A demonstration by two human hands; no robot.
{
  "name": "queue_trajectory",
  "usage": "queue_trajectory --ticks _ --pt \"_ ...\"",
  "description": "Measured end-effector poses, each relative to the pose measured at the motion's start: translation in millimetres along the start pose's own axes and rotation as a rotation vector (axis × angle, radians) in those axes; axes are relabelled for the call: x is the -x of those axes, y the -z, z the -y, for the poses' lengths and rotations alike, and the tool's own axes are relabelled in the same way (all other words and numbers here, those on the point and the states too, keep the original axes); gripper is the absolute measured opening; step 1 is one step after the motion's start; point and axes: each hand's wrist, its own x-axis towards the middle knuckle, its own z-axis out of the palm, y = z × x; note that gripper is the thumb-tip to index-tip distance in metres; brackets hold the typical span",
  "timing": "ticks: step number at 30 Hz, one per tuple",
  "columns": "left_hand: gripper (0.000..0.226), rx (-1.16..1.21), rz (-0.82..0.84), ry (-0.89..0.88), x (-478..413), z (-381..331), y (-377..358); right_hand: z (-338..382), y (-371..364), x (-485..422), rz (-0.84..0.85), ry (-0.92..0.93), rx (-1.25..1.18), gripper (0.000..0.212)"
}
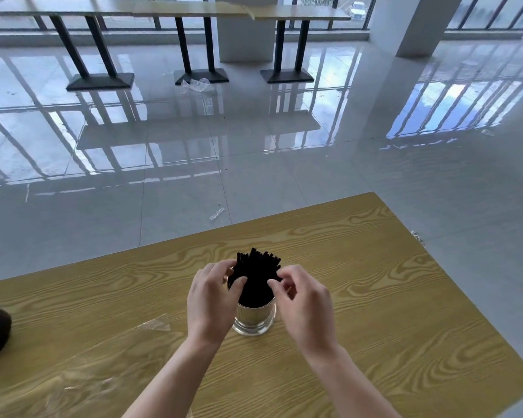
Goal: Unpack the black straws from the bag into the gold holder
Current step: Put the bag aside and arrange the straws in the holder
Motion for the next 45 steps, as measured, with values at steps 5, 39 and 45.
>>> queue_trajectory --ticks 5,39,45 --pt "0.028 -0.006 0.001 -0.001 -16 -4 -8 -19 3 0 0.12 -0.288 -0.071 0.046" --pt "0.033 0.128 0.028 0.049 -14 -4 -5 7 2 -71 -0.062 -0.098 -0.261 0.003" --pt "0.033 0.209 -0.007 -0.065 -20 -33 10 46 30 -97 -0.017 0.023 -0.461 0.007"
